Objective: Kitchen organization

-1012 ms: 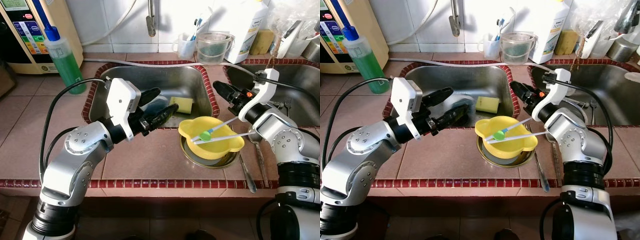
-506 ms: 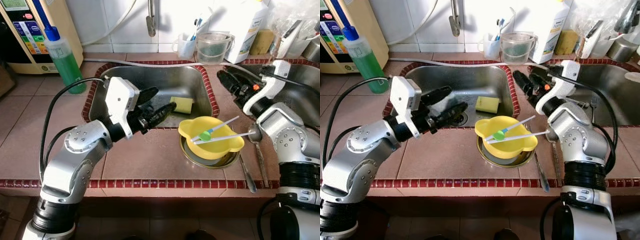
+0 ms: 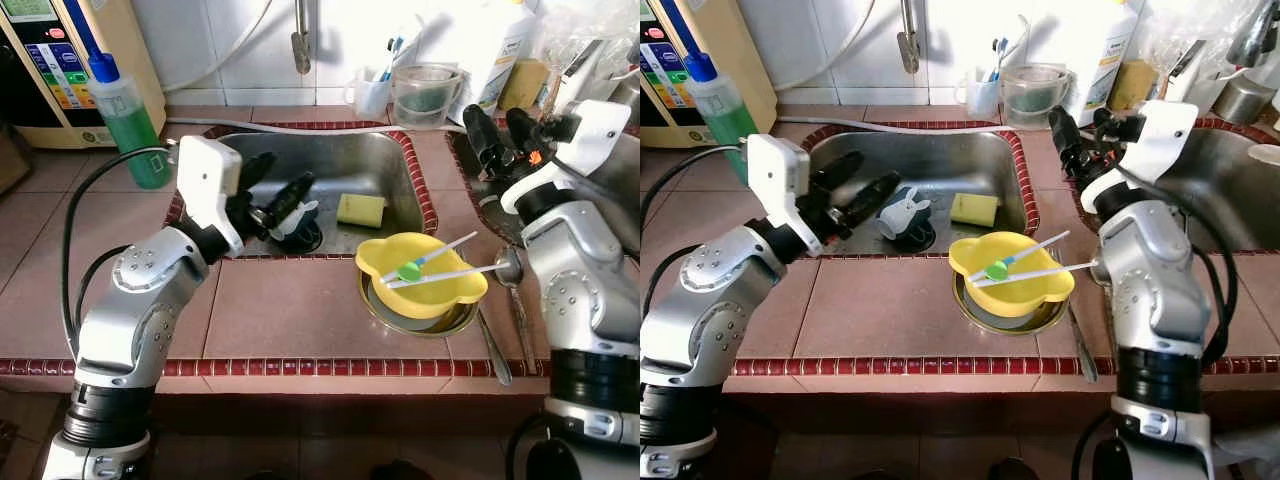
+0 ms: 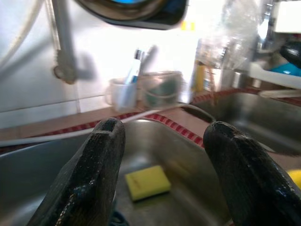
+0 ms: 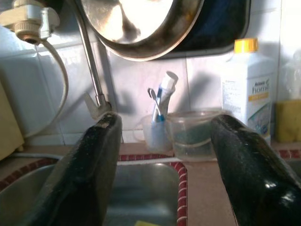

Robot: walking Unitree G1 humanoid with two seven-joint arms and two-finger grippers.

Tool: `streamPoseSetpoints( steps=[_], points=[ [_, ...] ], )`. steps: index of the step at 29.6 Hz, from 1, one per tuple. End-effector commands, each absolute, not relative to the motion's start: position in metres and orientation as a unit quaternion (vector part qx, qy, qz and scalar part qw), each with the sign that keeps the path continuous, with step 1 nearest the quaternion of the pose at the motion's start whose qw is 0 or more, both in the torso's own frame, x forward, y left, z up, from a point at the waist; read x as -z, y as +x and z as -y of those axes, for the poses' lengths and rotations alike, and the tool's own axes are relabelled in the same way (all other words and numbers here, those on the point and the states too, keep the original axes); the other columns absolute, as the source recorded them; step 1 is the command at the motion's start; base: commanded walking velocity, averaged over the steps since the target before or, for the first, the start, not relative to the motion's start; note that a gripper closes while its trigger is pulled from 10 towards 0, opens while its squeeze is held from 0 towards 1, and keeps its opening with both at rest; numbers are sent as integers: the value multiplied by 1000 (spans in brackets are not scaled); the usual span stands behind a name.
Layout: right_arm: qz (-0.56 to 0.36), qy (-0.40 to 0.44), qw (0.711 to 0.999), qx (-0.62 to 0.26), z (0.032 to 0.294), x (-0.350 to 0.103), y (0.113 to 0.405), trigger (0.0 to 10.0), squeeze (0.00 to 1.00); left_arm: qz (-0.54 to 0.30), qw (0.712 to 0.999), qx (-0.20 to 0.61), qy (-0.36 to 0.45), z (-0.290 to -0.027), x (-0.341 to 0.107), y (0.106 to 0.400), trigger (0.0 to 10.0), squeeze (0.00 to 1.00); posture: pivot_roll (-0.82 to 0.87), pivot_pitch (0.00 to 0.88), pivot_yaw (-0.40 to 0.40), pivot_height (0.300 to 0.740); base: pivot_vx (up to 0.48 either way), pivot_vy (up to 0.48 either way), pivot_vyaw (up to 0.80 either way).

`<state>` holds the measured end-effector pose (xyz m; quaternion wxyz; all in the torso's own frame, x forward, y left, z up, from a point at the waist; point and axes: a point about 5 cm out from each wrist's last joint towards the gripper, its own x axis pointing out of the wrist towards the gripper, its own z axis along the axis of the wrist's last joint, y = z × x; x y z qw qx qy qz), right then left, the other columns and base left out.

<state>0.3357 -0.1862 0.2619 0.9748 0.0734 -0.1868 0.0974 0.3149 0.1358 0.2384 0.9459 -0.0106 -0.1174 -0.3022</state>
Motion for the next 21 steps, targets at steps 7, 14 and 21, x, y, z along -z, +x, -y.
streamPoseSetpoints(
  steps=[7, 14, 21],
  points=[
    [208, 25, 976, -51, 177, -256, 323, 10000, 0, 118, 965, 235, -9, -147, -227, 316, 10000, 0, -69, 63, 27, 703, 0, 0, 0],
    [208, -7, 978, -15, 167, -242, 312, 10000, 0, 120, 972, 203, -23, -150, -219, 316, 10000, 0, -71, 51, 22, 703, 0, 0, 0],
    [206, -53, 977, 18, 163, -228, 310, 10000, 0, 142, 973, 181, -29, -149, -216, 315, 10000, 0, -69, 45, 19, 703, 0, 0, 0]
  ],
)
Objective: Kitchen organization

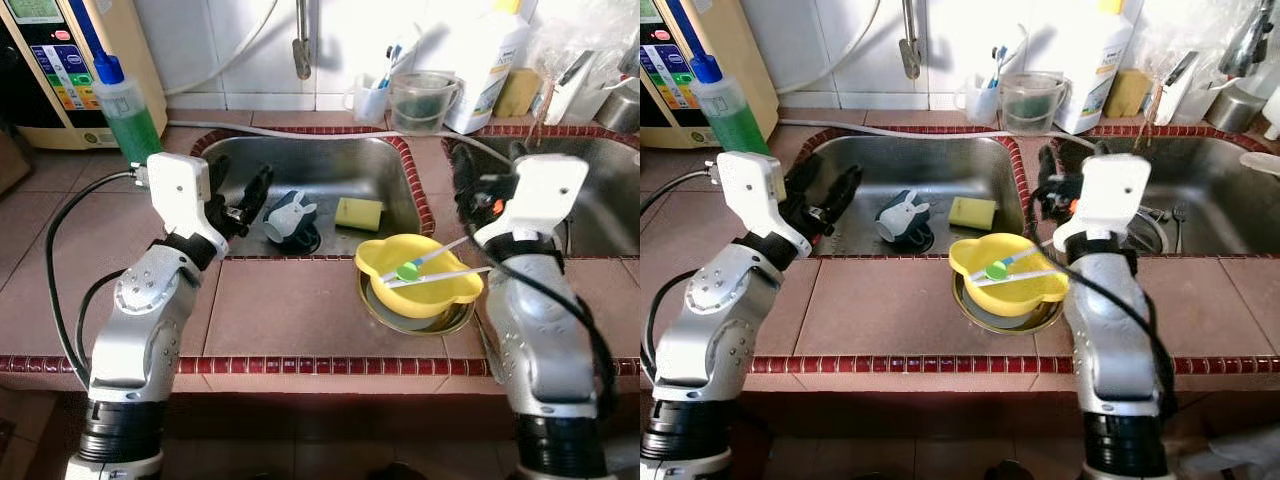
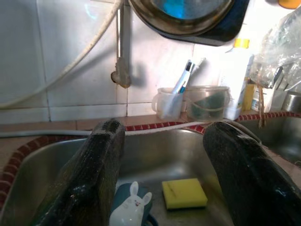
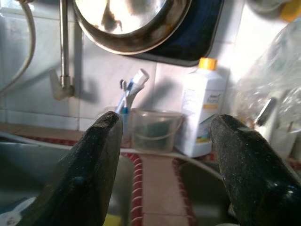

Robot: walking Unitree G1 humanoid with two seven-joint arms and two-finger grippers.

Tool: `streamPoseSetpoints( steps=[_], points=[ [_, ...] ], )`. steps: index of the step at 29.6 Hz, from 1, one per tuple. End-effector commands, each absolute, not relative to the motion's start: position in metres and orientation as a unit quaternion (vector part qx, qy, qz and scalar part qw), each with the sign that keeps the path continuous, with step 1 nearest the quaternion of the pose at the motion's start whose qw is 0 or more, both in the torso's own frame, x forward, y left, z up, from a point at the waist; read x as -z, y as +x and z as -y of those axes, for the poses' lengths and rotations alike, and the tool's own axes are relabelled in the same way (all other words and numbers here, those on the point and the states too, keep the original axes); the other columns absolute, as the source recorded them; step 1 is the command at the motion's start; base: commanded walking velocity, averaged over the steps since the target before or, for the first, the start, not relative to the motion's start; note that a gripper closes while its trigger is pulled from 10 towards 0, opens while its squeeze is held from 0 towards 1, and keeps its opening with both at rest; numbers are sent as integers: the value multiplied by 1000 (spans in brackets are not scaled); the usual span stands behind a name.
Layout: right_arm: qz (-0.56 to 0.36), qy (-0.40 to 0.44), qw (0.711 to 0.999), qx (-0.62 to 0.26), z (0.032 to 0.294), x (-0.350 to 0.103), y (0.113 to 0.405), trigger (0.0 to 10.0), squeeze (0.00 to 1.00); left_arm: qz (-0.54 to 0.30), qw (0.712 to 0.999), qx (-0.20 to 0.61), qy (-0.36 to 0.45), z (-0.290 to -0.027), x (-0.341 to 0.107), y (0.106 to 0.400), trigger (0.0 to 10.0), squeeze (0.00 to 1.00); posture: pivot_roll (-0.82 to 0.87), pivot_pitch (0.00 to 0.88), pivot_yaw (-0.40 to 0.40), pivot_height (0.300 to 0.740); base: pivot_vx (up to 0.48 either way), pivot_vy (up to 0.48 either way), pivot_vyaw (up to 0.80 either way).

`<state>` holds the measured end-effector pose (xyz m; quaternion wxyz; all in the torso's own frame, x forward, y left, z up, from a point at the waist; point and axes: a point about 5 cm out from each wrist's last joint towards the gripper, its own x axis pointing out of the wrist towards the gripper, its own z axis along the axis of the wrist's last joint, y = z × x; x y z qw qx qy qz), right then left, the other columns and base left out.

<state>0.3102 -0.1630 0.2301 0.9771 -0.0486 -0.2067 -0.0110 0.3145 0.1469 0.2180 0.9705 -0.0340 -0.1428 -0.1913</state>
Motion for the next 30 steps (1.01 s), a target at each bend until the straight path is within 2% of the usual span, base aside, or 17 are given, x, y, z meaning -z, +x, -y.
streamPoseSetpoints(
  steps=[1, 30],
  points=[
    [206, -53, 977, 21, 163, -227, 310, 10000, 0, 141, 973, 180, -29, -149, -215, 314, 10000, 0, -69, 45, 19, 703, 0, 0, 0],
    [202, -59, 977, 26, 162, -221, 311, 10000, 0, 145, 972, 182, -15, -149, -212, 315, 10000, 0, -68, 55, 26, 703, 0, 0, 0]
  ],
)
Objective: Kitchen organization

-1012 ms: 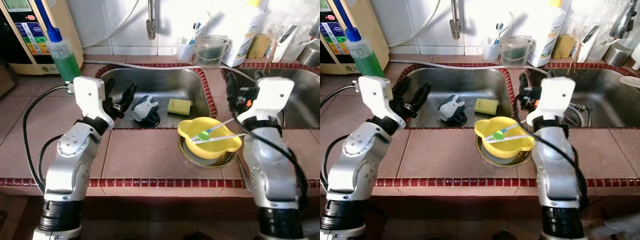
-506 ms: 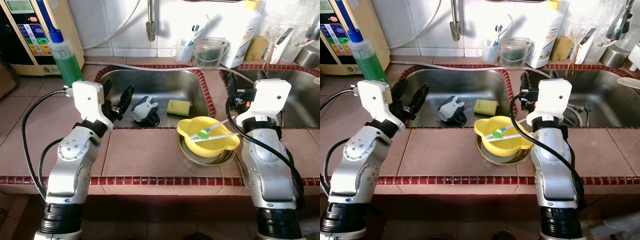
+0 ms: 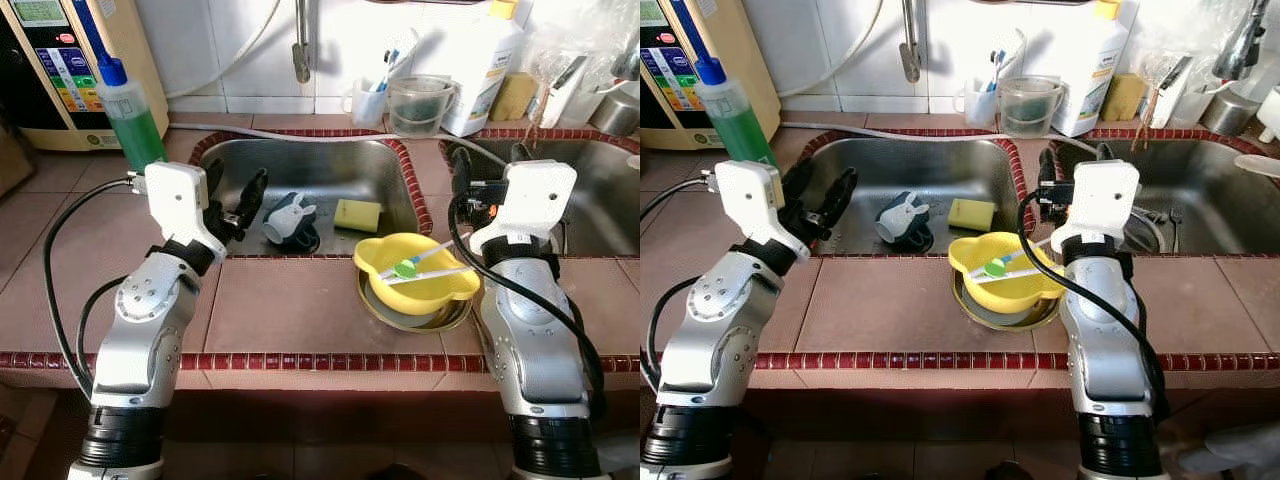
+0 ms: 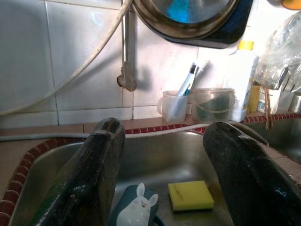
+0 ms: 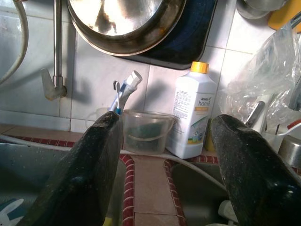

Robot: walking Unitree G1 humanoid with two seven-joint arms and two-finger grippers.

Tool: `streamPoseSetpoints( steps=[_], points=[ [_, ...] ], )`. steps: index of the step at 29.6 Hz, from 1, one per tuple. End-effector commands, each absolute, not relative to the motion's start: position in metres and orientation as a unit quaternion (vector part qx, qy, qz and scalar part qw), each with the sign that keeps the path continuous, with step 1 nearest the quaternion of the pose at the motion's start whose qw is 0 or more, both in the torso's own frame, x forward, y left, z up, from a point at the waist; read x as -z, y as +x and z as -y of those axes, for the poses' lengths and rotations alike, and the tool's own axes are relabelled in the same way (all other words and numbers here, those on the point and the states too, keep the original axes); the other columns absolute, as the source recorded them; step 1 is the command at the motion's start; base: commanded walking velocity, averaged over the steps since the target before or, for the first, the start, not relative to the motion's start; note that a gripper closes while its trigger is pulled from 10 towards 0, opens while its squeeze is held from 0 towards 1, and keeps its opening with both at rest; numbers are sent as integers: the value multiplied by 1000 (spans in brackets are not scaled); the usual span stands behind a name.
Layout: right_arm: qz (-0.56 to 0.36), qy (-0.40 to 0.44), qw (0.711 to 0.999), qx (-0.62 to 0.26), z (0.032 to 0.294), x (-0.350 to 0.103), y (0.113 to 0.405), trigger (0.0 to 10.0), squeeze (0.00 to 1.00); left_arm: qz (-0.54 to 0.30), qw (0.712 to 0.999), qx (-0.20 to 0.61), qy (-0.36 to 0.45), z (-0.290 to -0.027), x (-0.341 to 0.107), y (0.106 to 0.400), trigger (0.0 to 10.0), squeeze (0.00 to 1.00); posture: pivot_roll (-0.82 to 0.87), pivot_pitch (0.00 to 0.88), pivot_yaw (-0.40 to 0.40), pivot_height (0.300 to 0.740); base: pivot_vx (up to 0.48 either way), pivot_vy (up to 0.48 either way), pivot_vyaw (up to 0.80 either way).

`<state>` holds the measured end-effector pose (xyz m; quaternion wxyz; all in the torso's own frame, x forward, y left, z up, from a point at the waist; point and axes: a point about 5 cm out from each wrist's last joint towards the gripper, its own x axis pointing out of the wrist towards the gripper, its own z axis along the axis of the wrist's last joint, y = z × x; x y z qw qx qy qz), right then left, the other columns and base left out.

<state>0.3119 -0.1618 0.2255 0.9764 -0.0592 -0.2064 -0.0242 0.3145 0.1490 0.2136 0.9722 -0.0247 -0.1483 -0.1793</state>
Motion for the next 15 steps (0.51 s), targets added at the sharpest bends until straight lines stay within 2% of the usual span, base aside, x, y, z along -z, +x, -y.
streamPoseSetpoints(
  steps=[1, 3, 6, 15],
  points=[
    [202, -60, 977, 26, 162, -221, 311, 10000, 0, 145, 972, 182, -15, -150, -212, 315, 10000, 0, -68, 57, 26, 703, 0, 0, 0],
    [202, -60, 977, 26, 162, -221, 311, 10000, 0, 145, 972, 183, -16, -150, -213, 315, 10000, 0, -69, 57, 26, 703, 0, 0, 0],
    [201, -60, 977, 26, 163, -221, 311, 10000, 0, 144, 973, 182, -18, -150, -213, 316, 10000, 0, -69, 58, 26, 703, 0, -274, 0],
    [200, -59, 978, 26, 164, -221, 312, 10000, 0, 146, 972, 181, -21, -151, -214, 316, 10000, 0, -67, 57, 21, 703, 0, -460, 0]
  ],
)
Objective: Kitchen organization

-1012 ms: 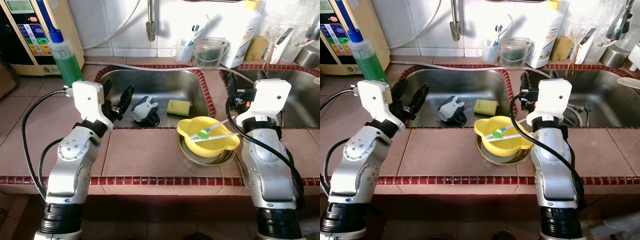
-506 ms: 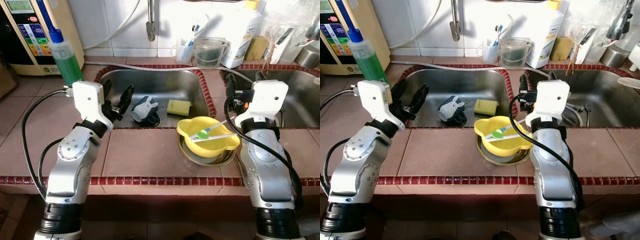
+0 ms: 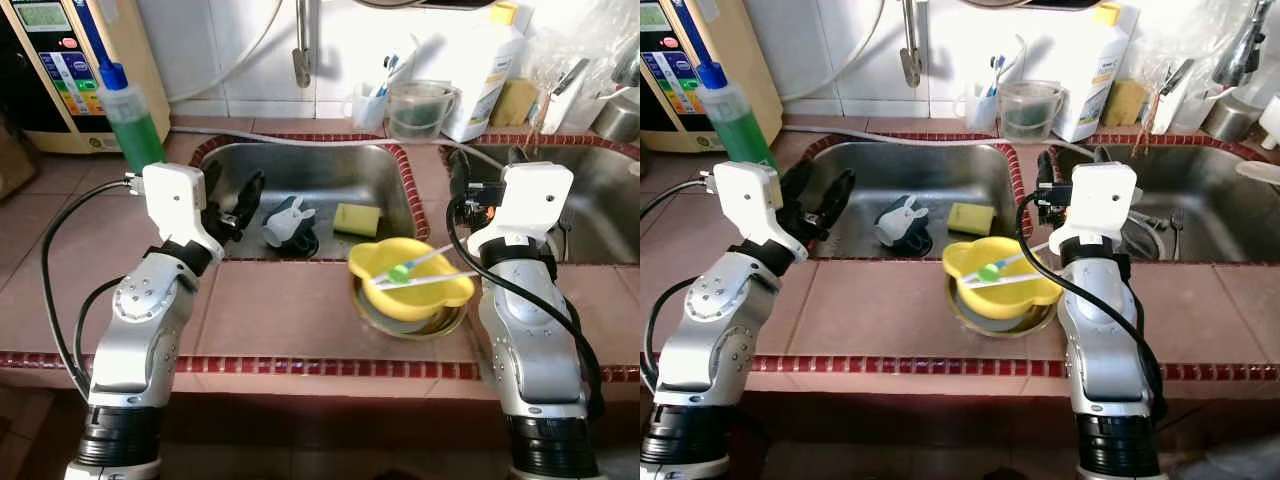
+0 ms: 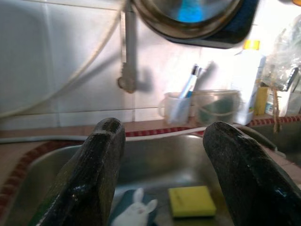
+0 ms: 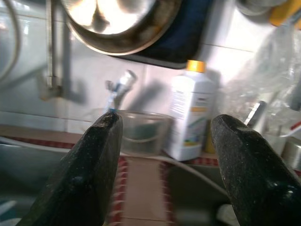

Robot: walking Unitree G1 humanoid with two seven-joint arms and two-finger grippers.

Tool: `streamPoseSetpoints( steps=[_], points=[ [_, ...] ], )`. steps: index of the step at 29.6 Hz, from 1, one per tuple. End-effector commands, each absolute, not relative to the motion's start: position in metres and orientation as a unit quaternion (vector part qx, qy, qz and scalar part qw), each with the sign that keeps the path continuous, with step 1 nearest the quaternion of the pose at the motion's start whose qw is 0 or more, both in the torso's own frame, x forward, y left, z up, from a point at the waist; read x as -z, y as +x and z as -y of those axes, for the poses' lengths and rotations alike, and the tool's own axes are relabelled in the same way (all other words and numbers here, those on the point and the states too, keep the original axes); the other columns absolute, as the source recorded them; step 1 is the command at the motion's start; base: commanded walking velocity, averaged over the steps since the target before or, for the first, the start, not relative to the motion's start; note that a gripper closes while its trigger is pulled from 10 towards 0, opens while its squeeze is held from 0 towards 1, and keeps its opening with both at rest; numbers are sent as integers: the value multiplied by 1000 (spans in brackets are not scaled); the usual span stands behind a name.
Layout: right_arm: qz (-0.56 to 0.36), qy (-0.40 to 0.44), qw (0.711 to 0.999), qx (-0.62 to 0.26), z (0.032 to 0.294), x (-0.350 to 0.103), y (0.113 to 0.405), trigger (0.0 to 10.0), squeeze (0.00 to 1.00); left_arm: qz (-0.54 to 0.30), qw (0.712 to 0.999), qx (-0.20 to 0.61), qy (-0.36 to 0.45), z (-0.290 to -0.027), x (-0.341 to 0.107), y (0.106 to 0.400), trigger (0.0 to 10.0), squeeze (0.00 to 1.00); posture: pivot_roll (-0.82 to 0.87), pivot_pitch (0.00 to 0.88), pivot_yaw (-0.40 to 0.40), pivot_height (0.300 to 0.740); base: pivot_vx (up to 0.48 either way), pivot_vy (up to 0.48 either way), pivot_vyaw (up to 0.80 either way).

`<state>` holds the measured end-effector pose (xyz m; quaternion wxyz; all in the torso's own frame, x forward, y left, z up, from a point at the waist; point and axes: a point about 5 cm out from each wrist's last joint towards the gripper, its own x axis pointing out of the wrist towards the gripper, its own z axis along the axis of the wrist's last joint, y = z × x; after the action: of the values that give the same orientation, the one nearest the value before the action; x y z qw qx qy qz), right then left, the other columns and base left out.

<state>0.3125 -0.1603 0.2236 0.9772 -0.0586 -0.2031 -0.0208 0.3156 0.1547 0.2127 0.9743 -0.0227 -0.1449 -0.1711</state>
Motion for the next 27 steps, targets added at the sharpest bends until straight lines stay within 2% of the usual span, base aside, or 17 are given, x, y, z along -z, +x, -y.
streamPoseSetpoints(
  steps=[1, 27],
  points=[
    [200, -59, 978, 26, 164, -221, 312, 10000, 0, 146, 972, 181, -21, -151, -214, 316, 10000, 0, -66, 57, 21, 703, 0, -442, 0],
    [200, -61, 978, 22, 164, -221, 314, 10000, 0, 154, 969, 190, -22, -147, -215, 317, 10000, 0, -73, 27, 11, 703, 0, -358, 0]
  ],
)
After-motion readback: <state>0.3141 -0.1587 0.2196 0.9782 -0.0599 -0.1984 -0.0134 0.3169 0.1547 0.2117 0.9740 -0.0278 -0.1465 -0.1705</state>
